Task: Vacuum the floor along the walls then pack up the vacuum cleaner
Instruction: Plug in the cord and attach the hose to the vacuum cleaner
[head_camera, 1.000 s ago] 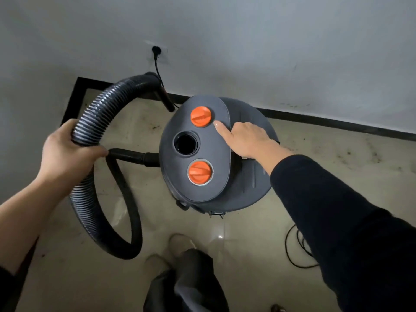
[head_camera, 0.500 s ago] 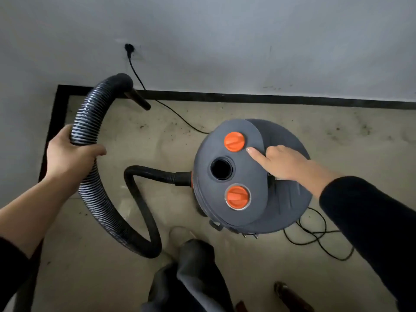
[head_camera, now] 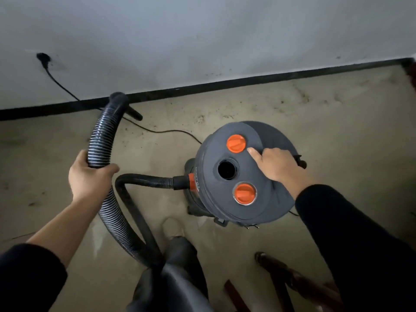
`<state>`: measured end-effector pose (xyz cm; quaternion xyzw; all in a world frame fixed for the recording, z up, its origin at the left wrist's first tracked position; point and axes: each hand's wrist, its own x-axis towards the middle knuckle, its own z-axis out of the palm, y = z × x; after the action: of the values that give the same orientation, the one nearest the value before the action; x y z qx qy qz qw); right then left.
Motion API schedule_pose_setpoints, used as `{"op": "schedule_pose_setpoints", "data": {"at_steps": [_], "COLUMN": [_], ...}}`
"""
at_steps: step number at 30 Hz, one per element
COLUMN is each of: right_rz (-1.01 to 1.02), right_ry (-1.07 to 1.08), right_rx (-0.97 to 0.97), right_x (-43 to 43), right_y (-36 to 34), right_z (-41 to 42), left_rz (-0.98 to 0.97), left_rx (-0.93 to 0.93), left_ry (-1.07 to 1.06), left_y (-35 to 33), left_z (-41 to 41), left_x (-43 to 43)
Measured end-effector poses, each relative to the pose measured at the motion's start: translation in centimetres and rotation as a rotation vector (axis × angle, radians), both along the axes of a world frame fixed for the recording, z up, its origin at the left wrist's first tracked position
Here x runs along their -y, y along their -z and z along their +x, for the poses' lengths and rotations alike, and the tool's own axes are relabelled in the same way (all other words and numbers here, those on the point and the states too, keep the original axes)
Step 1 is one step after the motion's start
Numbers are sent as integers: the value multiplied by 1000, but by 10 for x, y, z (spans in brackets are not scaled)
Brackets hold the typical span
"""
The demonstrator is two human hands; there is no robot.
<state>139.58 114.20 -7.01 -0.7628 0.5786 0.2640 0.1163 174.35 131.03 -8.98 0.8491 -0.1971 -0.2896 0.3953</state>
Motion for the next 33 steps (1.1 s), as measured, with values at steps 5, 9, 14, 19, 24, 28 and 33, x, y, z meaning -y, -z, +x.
{"op": "schedule_pose_setpoints", "data": {"at_steps": [5, 9, 14, 19, 24, 28, 33], "right_rz": [-184, -306, -232, -140, -130, -123, -123], "right_ry": [35, -235, -535, -590, -577, -540, -353], "right_rx": [138, 218, 14, -111, -155, -207, -252], "right_x": [-4, 2, 14, 19, 16, 16, 6], "right_y": [-2, -9, -7, -7, -7, -6, -2], "right_z": [19, 49, 66, 73, 79, 84, 94], "left_rz": [9, 23, 30, 7, -30, -61, -103], "left_rx": [42, 53, 23, -30, -94, -103, -102], "left_ry": [78, 116, 105, -13, -161, -261, -315], "left_y": [-5, -5, -4, -5, -7, -5, -3], "left_z": [-20, -21, -19, -11, -10, -8, -1], "left_x": [10, 8, 1, -11, -22, -34, -47]}}
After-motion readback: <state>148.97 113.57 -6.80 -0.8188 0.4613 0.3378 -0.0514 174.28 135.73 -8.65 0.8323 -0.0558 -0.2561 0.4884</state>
